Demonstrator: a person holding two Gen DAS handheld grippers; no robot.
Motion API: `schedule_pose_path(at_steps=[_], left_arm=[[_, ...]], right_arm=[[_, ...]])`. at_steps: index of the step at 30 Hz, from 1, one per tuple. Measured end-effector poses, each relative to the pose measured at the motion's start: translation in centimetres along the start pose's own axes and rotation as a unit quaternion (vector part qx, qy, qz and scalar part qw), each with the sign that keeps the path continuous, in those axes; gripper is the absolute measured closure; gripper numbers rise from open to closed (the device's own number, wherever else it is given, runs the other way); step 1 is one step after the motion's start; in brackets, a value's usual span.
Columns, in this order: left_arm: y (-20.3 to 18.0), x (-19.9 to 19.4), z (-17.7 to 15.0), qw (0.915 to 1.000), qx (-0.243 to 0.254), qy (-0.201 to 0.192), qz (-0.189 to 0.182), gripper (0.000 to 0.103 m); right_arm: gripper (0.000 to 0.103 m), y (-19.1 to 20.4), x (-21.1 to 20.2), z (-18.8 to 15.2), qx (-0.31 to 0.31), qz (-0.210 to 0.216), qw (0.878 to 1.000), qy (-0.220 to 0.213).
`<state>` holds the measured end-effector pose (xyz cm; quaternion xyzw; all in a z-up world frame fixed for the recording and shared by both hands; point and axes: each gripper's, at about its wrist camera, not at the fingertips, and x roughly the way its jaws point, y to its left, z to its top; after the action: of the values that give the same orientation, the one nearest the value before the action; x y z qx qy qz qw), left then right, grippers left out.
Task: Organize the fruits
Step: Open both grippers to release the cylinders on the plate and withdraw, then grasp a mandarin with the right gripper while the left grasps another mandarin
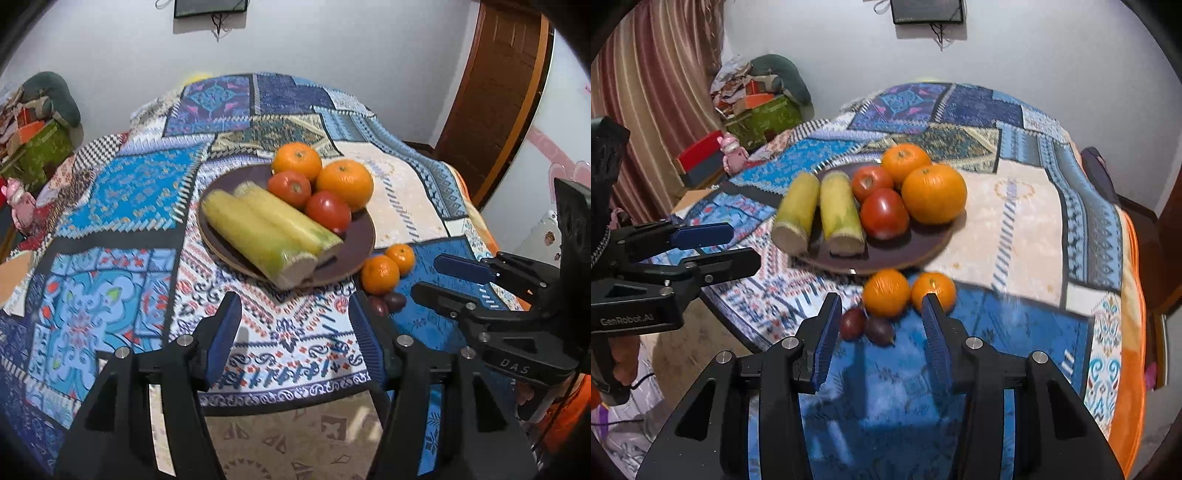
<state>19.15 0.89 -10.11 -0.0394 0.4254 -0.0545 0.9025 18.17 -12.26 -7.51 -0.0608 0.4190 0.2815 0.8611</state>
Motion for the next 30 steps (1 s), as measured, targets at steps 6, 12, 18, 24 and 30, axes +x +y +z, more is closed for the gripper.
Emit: schedule_pose_path(at_steps=[6, 12, 18, 24, 30], left_arm=[[-0.2, 1.7, -0.8, 0.9998, -0.003, 0.019, -0.011, 0.043], [-0.7, 3.1, -0.9, 0.9994, 0.000, 0.026, -0.021, 0.043], [-1.7, 3.9, -0.7, 0.9992, 0.007, 0.028, -0.029, 0.043], [-2.2, 4.2, -0.2, 0.9994, 0.001, 0.020, -0.028, 0.043], [-2.9, 4.6, -0.1, 0.9994, 0.009, 0.020, -0.028, 0.047]], right_arm=[[0.061, -1.3, 1.0, -0.5, 0.022, -0.009, 1.000, 0.010], [0.061, -2.5, 1.7, 0.1, 0.023, -0.032, 0.999, 0.012], [0.061, -3.4, 2.5, -0.1, 0.029, -0.043, 0.998, 0.024], [0.061, -3.6, 2.9, 0.2, 0.027, -0.039, 0.999, 0.020], [0.061, -3.7, 3.6, 0.6, 0.029, -0.032, 0.999, 0.023]])
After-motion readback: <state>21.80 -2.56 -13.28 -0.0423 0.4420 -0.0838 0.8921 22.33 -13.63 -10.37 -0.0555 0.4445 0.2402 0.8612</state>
